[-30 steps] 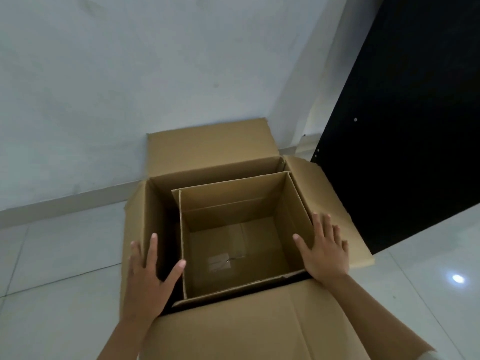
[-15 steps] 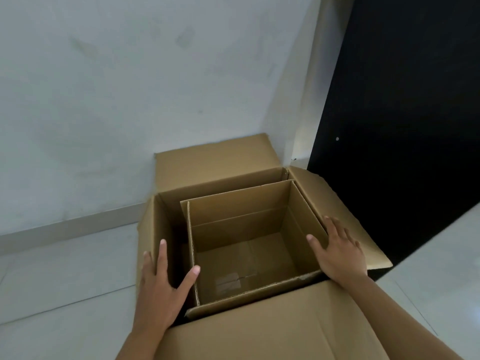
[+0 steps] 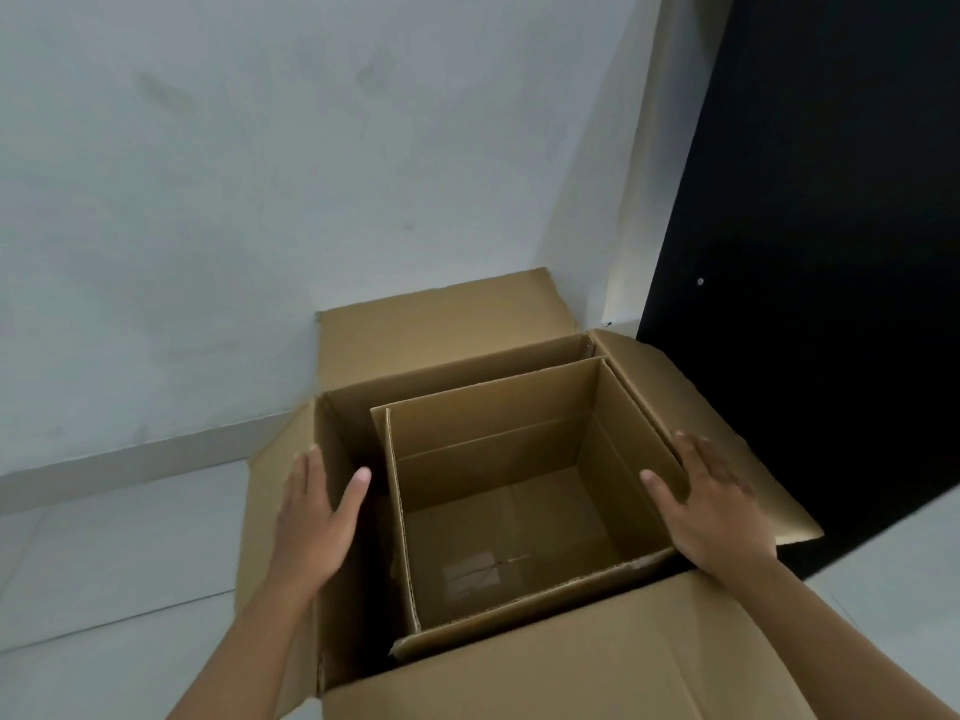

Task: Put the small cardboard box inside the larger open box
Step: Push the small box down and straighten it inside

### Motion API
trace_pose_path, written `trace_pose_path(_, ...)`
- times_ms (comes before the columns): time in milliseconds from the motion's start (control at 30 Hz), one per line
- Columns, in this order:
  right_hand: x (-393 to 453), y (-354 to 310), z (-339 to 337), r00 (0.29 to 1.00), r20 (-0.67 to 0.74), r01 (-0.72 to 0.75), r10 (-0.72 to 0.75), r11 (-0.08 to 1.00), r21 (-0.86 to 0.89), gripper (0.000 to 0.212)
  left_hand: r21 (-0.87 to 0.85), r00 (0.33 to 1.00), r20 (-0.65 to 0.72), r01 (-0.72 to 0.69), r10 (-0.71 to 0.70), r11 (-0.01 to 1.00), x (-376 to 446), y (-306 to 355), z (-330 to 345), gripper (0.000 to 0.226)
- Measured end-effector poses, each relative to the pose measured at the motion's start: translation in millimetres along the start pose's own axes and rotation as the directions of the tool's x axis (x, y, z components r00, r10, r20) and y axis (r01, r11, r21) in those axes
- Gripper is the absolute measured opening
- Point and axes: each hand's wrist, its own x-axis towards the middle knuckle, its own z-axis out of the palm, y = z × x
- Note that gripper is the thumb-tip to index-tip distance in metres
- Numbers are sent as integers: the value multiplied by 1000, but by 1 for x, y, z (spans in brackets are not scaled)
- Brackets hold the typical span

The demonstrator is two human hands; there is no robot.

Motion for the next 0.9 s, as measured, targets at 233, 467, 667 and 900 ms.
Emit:
trace_pose_path(233,17,-8,0,995,100,34,-24,994,-104,79,196,1000,4,-25,24,980,61,5,2,76)
trace_pose_path(467,11,-5,0,1000,11,27,-26,998,-52,81,218,999,-6,-41,43,975,123,22,3,73)
trace_pose_path(667,14,-9,1,999,18,44,-43,997,-68,89,4,991,-129,-38,38,999,138,28,-1,63)
trace_pose_path(900,10,-10,-2,999,23,39,-38,996,-80,90,-253,984,-179,-50,4,966,126,26,-3,55)
